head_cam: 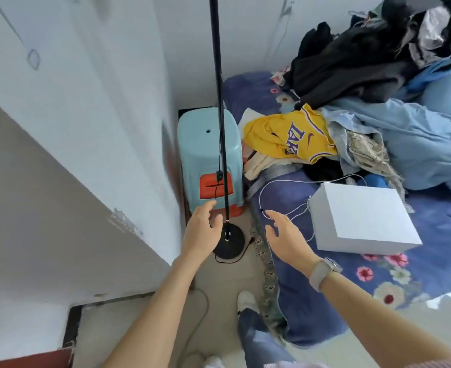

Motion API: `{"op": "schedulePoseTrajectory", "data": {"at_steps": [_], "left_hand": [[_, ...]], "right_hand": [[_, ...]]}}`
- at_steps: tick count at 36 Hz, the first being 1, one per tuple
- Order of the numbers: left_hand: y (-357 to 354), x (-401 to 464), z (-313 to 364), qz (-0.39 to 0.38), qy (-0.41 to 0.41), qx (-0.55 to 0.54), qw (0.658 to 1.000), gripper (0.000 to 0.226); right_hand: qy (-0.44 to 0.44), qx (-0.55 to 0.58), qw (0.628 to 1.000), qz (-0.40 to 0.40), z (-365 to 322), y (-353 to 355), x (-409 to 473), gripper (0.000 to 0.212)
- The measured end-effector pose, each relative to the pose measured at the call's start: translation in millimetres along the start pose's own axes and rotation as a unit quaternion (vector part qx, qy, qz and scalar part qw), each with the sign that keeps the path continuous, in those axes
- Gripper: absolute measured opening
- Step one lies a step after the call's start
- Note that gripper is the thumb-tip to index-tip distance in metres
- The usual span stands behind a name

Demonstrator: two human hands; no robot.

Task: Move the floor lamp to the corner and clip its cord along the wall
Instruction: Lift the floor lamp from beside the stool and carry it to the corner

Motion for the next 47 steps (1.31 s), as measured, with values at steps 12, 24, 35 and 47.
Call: {"op": "schedulePoseTrajectory", "data": {"at_steps": [12, 24, 35, 47], "left_hand": [[7, 176, 10, 0.040, 0.065, -0.092, 0.993, 0.053], [10, 254, -13, 0.085, 0.016, -0.146, 0.985, 0.022], [16, 263, -28, 0.067, 0.048, -0.169, 0.982, 0.018], [14, 271, -15, 0.041, -0.007, -0.113, 0.993, 0.024]], "right_hand": [[0.009, 0.046, 0.998, -0.042, 4, 13, 164, 0.039], [0.035, 0.148, 0.985, -0.077, 16, -12, 270, 0.036], [0.087, 0.190, 0.977, -0.034, -7, -52, 312, 0.047], [0.111, 0.181, 0.976, -0.045, 3, -57, 317, 0.038]]}}
Point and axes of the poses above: each hand's wrist, its own x-axis towards the middle knuckle, its own y-axis out of the back of the hand, z = x × y, the point moved 7 cm from there along x, towards the middle knuckle, and after that the axes turned 7 degrees about -z, right-handed, at the moved point
